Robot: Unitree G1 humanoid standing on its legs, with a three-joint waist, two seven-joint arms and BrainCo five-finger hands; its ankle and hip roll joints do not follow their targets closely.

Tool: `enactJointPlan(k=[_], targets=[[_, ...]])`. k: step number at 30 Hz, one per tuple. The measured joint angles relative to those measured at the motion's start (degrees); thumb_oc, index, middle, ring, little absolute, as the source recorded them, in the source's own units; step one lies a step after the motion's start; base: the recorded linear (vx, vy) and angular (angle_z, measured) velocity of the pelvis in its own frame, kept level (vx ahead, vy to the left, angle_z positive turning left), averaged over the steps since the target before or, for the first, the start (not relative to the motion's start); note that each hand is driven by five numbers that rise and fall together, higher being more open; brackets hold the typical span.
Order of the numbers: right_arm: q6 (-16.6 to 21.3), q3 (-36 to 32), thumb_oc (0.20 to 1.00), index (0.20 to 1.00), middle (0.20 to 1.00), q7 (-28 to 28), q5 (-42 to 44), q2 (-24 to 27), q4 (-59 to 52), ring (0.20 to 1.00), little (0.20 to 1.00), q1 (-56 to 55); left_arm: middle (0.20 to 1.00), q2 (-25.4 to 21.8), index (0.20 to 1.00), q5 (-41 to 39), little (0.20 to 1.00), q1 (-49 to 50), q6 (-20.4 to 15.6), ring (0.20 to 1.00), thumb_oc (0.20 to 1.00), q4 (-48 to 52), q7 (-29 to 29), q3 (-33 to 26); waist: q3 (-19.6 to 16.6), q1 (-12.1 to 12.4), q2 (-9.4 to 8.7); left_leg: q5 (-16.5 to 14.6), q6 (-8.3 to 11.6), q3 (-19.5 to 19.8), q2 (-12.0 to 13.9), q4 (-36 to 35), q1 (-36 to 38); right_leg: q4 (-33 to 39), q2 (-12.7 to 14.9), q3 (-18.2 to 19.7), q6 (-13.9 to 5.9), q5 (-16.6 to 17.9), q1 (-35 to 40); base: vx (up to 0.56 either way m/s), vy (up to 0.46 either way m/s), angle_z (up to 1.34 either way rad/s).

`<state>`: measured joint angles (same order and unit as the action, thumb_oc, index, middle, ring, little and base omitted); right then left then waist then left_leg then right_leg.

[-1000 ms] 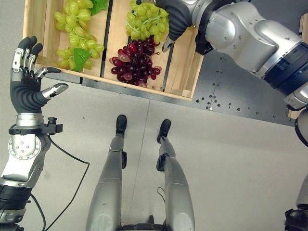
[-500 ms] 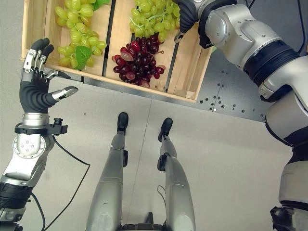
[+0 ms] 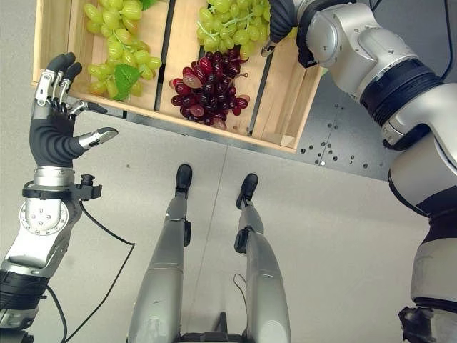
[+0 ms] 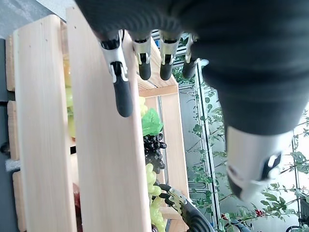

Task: Pick up the fruits from the basket on one side to the basket on the other side

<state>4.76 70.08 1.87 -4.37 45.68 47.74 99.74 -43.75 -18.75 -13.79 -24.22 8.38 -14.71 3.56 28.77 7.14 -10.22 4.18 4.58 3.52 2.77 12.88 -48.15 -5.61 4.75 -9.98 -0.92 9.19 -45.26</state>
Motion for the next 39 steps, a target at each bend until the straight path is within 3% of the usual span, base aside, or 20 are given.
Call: enactJointPlan(k=[7, 14, 22, 24, 25, 39], targets=[[-0.02, -0.93, 1.0, 1.0, 1.0, 0.01, -0.66, -0.07, 1.69, 1.0, 1.0, -0.51, 1.0, 0.02, 1.0, 0.01, 1.0, 0.0, -0.03, 1.0, 1.0, 0.47, 0.07, 0.31, -0.03, 0.31, 0.16, 0.01, 0.0, 0.34, -0.11, 0.07, -0.31, -0.13, 0.06, -0.07, 0.02, -0.16, -0.21, 0.0, 0.0, 0.0], [-0.17, -2.46, 1.0, 1.0, 1.0, -0.12, 0.1, -1.44, 7.87, 1.0, 1.0, -1.44, 1.0, 0.07, 1.0, 0.0, 1.0, -0.14, -0.03, 1.0, 1.0, 1.05, 0.1, 2.12, -0.62, 1.66, 1.53, 0.05, 0.03, 1.43, -0.37, 0.24, -1.5, -1.05, 0.15, -0.29, 0.0, -0.9, -1.32, 0.01, 0.003, 0.04], [-1.08, -4.16, 1.0, 1.0, 1.0, -0.43, 1.41, -2.95, 9.52, 1.0, 1.0, -3.07, 1.0, 0.27, 1.0, 0.0, 1.0, -0.2, 0.06, 1.0, 1.0, 1.33, 0.1, 2.48, -0.62, 1.72, 1.53, 0.04, 0.04, 1.85, -0.33, 0.54, -1.63, -2.31, 0.45, -0.64, -0.14, -1.66, -1.54, 0.0, -0.001, 0.03], [-1.34, -4.28, 0.363, 0.363, 0.363, -0.54, 1.74, -3.01, 8.89, 0.363, 0.363, -3.36, 1.0, 0.61, 1.0, 0.0, 1.0, -0.18, 0.06, 1.0, 1.0, 1.32, 0.07, 2.46, -0.62, 1.75, 1.53, 0.05, 0.04, 1.95, -0.29, 0.62, -1.66, -2.44, 0.44, -0.72, -0.14, -1.66, -1.53, 0.0, 0.0, 0.0], [-1.41, -4.32, 0.216, 0.216, 0.216, -0.56, 1.75, -3.1, 8.87, 0.216, 0.216, -3.36, 1.0, 0.7, 1.0, 0.0, 1.0, -0.19, 0.06, 1.0, 1.0, 1.32, 0.07, 2.44, -0.62, 1.75, 1.52, 0.05, 0.05, 1.99, -0.29, 0.67, -1.68, -2.47, 0.44, -0.76, -0.14, -1.66, -1.53, 0.0, 0.0, 0.0], [-1.79, -6.4, 0.2, 0.2, 0.2, -1.45, 3.31, -4.29, 8.79, 0.2, 0.2, -3.53, 1.0, 1.49, 1.0, 0.01, 1.0, -0.29, -0.01, 1.0, 1.0, 1.77, 0.06, 2.08, -0.63, 1.57, 1.51, 0.06, 0.05, 2.75, -0.31, 1.0, -2.26, -2.5, 0.33, -0.96, -0.21, -1.71, -1.56, 0.0, 0.0, 0.0]])
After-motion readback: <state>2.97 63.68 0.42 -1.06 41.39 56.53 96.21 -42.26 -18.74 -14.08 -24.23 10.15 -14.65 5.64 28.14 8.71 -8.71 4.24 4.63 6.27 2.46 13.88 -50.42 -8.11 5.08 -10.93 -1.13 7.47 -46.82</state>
